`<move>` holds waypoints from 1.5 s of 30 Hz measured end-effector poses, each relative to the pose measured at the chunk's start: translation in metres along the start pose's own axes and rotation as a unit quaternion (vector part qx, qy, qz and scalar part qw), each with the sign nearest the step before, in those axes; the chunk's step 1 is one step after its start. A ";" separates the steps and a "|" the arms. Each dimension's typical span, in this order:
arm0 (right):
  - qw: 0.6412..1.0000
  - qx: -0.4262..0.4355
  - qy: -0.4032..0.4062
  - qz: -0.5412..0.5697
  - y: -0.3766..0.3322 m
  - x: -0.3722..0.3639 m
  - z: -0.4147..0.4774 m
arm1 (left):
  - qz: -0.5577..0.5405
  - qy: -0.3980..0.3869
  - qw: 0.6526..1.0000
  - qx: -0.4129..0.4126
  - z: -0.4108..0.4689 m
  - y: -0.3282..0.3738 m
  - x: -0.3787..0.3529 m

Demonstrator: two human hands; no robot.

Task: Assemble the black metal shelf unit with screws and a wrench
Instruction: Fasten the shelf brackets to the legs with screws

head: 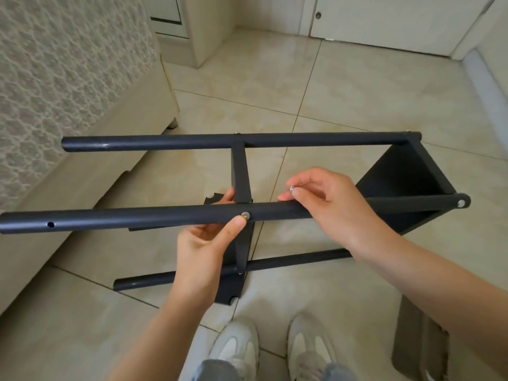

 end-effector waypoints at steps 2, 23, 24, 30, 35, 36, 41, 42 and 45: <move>1.000 -0.008 -0.013 -0.013 -0.001 -0.002 0.000 | -0.003 0.002 1.000 0.000 -0.003 -0.002 0.003; 0.994 0.024 -0.021 -0.101 -0.010 -0.012 -0.002 | 0.681 0.127 0.705 -0.151 -0.024 0.072 -0.012; 0.994 0.026 -0.022 -0.100 -0.010 -0.012 -0.002 | 0.693 0.106 0.683 -0.205 -0.022 0.080 -0.016; 0.993 0.043 -0.026 -0.105 -0.008 -0.013 -0.001 | 0.744 -0.160 0.607 -0.230 0.021 0.101 -0.018; 0.994 0.047 -0.035 -0.096 -0.006 -0.012 0.001 | 0.770 -0.322 0.528 -0.161 0.060 0.095 -0.016; 0.994 0.048 -0.036 -0.094 -0.006 -0.012 0.001 | 0.766 -0.335 0.527 -0.156 0.065 0.093 -0.015; 0.991 0.053 -0.047 -0.109 -0.005 -0.012 0.008 | 0.689 -0.372 0.610 -0.123 0.072 0.077 -0.011; 0.991 0.053 -0.055 -0.112 -0.005 -0.011 0.010 | 0.678 -0.371 0.623 -0.122 0.071 0.076 -0.010; 0.987 0.040 -0.107 -0.116 -0.006 -0.006 0.017 | 0.666 -0.362 0.642 -0.116 0.066 0.075 -0.011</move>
Point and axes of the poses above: each hand's wrist, its own z-axis towards the middle knuckle, its own x-axis out of the back of the hand, y = z × x, the point moved 4 cm from there along z, towards the middle knuckle
